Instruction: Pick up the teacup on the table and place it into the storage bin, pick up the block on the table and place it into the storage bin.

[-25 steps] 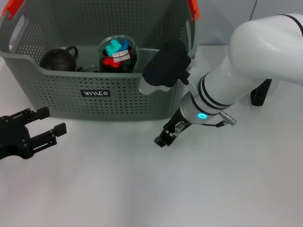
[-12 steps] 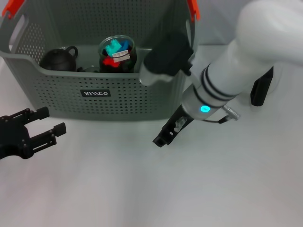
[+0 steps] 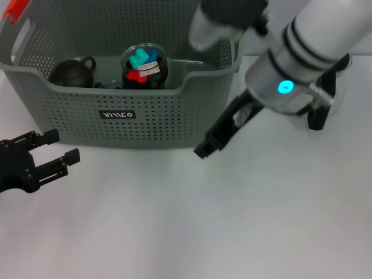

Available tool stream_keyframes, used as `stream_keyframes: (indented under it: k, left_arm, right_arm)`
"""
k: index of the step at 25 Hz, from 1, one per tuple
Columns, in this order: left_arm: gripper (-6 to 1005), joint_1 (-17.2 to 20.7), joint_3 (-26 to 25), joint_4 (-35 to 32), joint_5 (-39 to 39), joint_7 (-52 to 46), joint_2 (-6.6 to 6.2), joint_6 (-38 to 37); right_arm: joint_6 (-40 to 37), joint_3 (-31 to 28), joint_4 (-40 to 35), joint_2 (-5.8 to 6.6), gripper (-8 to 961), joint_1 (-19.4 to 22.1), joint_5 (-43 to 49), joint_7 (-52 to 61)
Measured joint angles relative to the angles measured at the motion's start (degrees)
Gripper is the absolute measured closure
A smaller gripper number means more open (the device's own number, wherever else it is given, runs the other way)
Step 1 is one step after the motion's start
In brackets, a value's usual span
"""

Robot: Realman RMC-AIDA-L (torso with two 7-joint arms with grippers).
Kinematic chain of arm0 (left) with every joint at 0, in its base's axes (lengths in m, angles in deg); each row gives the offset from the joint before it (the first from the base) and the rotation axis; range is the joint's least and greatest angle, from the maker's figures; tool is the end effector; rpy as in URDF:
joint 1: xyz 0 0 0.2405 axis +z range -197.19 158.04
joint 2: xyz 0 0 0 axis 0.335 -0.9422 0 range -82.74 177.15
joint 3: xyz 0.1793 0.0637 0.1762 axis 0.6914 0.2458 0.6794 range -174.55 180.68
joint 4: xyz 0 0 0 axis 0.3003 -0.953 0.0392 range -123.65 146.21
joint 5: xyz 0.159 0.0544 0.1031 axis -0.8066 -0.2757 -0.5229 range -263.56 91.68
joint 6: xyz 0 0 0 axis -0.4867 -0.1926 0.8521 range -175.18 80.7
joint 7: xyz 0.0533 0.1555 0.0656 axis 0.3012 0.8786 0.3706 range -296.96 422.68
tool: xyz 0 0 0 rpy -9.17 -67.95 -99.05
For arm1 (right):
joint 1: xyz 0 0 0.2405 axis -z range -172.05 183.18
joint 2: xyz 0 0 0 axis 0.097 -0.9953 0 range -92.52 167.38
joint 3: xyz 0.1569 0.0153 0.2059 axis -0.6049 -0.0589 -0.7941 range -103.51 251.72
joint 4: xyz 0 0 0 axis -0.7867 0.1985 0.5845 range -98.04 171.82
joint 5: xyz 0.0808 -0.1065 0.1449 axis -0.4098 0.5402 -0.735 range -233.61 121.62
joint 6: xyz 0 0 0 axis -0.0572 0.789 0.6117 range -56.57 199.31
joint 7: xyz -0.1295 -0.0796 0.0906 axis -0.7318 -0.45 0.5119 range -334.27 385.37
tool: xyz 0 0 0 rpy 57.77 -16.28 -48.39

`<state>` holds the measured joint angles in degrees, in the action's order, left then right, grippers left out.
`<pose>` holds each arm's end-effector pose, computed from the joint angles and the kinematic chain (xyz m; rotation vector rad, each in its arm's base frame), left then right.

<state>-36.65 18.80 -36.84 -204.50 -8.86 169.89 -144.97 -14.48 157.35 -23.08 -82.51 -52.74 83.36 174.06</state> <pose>-0.3173 0.2733 0.0283 -2.3400 -0.6937 -0.7319 0.0838 0.3784 -0.0865 -2.8477 0.6900 -0.4630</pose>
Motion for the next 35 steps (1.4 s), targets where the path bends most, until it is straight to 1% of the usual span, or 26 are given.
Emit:
stream_keyframes:
  k: [3, 8, 10, 13, 16, 19, 23, 28, 35]
  left_arm:
    - [305, -0.08, 0.0, -0.03, 0.09, -0.04, 0.0, 0.0]
    - [306, -0.13, 0.0, -0.12, 0.15, -0.07, 0.01, 0.0]
    - [306, -0.14, 0.0, -0.17, 0.21, -0.08, 0.01, -0.01]
    - [306, -0.14, 0.0, -0.21, 0.26, -0.09, 0.01, -0.05]
    - [305, -0.15, 0.0, -0.22, 0.27, -0.09, 0.01, -0.11]
    - [305, -0.15, 0.0, -0.22, 0.37, -0.09, 0.01, -0.17]
    - [305, -0.15, 0.0, -0.21, 0.44, -0.09, 0.1, -0.43]
    - [306, -0.02, 0.0, -0.22, 0.45, -0.09, 0.18, -0.58]
    - [306, 0.15, 0.01, -0.16, 0.44, -0.09, 0.27, -0.62]
  right_arm:
    - [-5.37, -4.29, -3.59, -0.27, 523, -0.06, -2.32, -1.99]
    - [-12.2, -10.33, -7.96, 0.06, 523, -0.6, -10.98, -4.12]
    - [-13.61, -12.89, -10.11, 0.12, 523, -0.73, -13.25, -4.59]
    - [-13.05, -15.94, -13.39, 0.19, 524, -0.94, -13.88, -4.61]
    - [-9.91, -17.56, -14.39, 0.28, 524, -1.83, -12.35, -4.65]
    - [-4.59, -17.71, -14.22, 0.02, 524, -3.39, -7.76, -4.24]
    - [3.39, -15.69, -11.02, -0.36, 523, -6.21, -2.17, -3.69]
    - [12.81, -12.61, -3.75, -0.39, 523, -10.42, 1.59, -3.04]
    - [22.46, -11.78, 10.13, -0.38, 524, -17.53, 6.78, 0.2]
